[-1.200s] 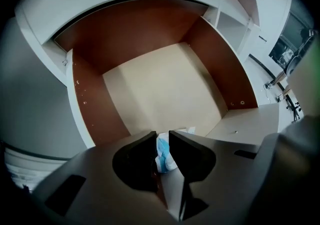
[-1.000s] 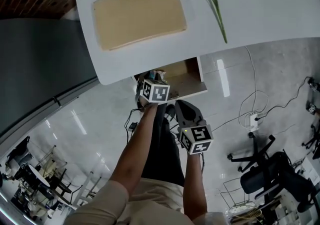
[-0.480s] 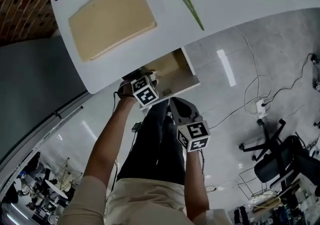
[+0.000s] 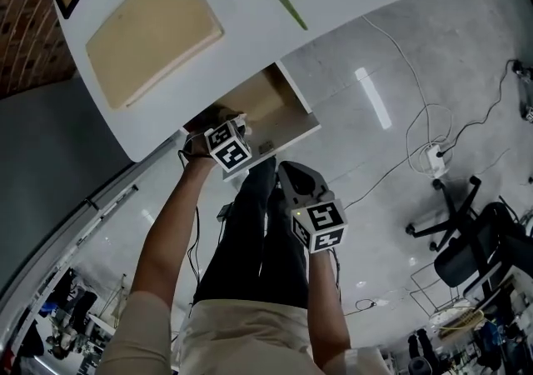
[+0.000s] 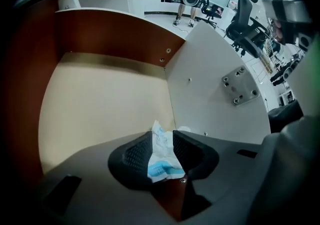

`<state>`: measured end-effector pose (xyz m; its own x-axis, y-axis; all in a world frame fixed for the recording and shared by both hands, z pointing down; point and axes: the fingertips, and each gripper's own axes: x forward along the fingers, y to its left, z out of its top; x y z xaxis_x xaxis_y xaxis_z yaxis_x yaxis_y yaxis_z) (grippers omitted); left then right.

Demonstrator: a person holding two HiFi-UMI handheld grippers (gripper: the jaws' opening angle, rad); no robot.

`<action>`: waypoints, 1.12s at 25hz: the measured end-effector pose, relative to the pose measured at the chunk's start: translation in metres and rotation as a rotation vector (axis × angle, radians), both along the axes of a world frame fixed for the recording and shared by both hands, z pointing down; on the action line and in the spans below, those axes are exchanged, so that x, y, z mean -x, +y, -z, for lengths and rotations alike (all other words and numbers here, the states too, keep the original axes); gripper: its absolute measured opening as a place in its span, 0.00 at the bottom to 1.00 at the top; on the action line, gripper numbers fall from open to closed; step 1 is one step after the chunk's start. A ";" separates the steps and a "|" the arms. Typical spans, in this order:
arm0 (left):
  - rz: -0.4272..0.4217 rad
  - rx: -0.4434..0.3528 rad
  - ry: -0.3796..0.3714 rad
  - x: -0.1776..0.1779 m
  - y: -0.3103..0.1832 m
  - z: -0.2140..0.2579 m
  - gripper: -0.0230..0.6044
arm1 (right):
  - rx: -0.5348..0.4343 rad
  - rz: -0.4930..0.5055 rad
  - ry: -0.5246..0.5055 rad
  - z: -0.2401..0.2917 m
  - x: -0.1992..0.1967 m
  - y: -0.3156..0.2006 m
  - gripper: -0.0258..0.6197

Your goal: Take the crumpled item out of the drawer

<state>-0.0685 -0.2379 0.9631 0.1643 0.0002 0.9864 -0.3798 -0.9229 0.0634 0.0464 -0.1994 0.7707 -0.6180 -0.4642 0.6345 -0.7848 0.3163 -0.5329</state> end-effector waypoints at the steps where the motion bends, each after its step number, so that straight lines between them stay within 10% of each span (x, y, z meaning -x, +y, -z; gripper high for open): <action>1: 0.008 -0.003 0.002 -0.002 -0.001 -0.002 0.25 | 0.000 0.003 -0.001 0.000 0.000 0.002 0.08; 28: 0.195 -0.119 0.111 -0.012 -0.021 0.035 0.08 | -0.006 -0.022 -0.007 0.007 -0.002 0.011 0.08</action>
